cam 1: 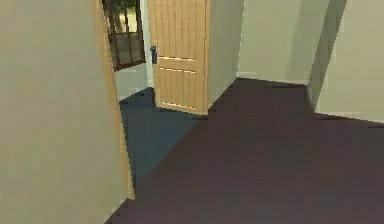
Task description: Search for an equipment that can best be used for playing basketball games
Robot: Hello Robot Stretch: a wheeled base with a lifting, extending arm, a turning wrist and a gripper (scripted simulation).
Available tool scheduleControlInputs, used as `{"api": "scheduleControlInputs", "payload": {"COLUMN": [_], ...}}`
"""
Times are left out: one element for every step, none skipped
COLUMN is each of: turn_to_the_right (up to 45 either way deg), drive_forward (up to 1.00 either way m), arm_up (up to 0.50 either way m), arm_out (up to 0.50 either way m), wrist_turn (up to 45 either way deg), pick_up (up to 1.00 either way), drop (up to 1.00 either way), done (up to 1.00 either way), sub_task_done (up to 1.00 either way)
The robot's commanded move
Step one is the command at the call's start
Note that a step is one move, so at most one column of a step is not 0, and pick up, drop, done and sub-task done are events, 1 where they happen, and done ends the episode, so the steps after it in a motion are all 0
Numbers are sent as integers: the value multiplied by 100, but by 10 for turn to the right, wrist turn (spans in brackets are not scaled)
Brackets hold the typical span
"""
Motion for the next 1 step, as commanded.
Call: {"api": "scheduleControlInputs", "payload": {"turn_to_the_right": [30], "drive_forward": [0], "arm_up": [0], "arm_out": [0], "wrist_turn": [0], "pick_up": [0], "drop": [0], "done": [0], "sub_task_done": [0]}}
